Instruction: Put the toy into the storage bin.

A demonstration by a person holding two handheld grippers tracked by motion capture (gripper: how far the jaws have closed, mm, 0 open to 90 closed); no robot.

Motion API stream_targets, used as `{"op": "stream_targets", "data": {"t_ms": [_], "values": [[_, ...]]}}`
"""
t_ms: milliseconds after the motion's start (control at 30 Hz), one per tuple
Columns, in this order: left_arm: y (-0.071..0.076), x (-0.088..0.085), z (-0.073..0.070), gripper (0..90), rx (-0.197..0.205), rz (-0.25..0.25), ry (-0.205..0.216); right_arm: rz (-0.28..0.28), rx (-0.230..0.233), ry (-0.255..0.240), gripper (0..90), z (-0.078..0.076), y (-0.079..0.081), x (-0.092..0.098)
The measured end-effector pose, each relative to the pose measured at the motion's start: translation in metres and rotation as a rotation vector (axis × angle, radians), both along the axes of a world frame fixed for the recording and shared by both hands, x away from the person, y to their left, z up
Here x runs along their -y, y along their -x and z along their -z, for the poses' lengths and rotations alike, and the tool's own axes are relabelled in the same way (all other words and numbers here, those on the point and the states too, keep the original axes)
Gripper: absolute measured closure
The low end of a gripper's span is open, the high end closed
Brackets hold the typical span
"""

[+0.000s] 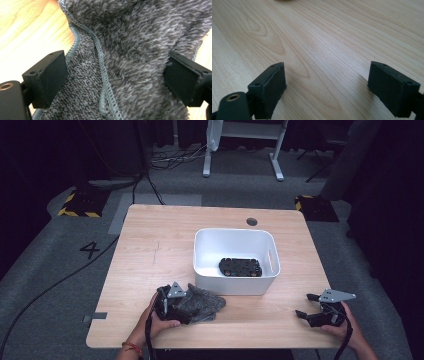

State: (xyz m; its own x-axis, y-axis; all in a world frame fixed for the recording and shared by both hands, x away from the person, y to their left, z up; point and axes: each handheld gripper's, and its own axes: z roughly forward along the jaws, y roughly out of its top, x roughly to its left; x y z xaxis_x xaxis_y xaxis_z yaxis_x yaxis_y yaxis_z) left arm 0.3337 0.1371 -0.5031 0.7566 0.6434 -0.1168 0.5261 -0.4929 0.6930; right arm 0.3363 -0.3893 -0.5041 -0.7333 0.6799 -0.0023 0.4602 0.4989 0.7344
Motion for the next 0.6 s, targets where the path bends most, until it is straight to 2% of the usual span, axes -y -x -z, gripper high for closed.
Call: {"op": "stream_targets", "data": {"t_ms": [600], "values": [[0.0,0.0,0.0,9.1,0.0,0.0,0.0,0.009,-0.002,-0.001,15.4,-0.0001,-0.0047,-0.0003]]}}
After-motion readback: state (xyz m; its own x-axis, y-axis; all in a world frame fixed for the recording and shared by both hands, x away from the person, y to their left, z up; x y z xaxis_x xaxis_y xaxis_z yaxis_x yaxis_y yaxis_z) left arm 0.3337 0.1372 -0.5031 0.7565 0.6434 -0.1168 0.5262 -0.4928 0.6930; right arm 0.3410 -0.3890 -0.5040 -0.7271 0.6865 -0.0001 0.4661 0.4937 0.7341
